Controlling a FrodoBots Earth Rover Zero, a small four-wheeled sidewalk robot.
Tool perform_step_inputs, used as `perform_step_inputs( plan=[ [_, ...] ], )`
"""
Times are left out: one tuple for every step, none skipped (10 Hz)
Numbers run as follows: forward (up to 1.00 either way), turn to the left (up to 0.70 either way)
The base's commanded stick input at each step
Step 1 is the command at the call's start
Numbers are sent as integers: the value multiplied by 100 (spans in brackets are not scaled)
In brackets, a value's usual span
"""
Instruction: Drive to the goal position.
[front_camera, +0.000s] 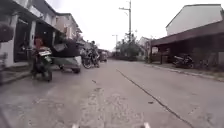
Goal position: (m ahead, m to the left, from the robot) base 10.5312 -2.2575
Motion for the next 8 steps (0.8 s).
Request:
perform_step_inputs(
  plan=[
    [70,-16],
    [70,-33],
    [70,-11],
    [70,7],
    [70,14],
    [70,5],
    [70,0],
    [70,6]
  ],
)
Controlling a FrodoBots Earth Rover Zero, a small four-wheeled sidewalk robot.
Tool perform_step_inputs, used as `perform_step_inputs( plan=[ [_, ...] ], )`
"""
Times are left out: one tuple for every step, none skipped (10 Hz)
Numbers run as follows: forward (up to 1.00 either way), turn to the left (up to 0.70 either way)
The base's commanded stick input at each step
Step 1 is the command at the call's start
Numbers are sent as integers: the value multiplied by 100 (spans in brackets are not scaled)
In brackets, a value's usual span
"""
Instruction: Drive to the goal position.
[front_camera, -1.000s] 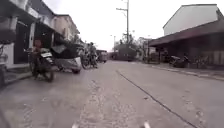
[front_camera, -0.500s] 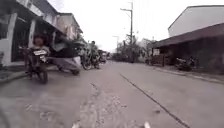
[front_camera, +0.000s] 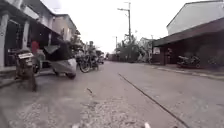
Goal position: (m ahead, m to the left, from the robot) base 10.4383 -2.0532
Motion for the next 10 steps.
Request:
perform_step_inputs(
  plan=[
    [70,5],
    [70,2],
    [70,-20],
    [70,-35],
    [70,-15],
    [70,3],
    [70,2],
    [70,7],
    [70,8],
    [70,-13]
  ],
)
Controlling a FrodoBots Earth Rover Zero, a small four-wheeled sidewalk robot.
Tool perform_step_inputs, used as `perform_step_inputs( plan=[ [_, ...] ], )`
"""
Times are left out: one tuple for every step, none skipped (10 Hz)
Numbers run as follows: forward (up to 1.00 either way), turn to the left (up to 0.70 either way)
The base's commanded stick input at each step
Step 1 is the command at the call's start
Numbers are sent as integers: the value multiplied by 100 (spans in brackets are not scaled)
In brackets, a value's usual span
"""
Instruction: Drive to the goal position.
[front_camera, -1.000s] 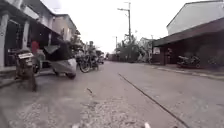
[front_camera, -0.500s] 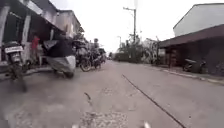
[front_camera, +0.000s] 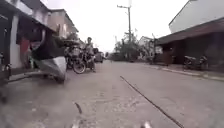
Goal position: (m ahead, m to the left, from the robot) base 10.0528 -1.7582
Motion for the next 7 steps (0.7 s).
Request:
perform_step_inputs(
  plan=[
    [70,-35],
    [70,-35],
    [70,-18],
    [70,12],
    [70,16],
    [70,10],
    [70,3]
  ],
)
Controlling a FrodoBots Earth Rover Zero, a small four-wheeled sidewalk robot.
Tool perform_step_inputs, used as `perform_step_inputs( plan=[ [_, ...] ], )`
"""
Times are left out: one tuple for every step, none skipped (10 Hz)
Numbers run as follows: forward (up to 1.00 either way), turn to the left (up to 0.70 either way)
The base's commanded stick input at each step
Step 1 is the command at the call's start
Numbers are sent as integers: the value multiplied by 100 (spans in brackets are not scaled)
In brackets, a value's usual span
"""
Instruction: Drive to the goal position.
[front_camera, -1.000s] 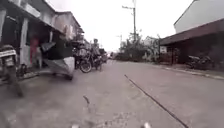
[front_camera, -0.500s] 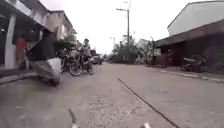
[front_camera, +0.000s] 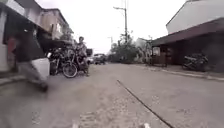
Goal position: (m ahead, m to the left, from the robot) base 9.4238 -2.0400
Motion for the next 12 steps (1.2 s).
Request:
perform_step_inputs(
  plan=[
    [70,0],
    [70,6],
    [70,16],
    [70,9],
    [70,6],
    [70,4],
    [70,5],
    [70,0],
    [70,2],
    [70,0],
    [70,0],
    [70,1]
  ],
)
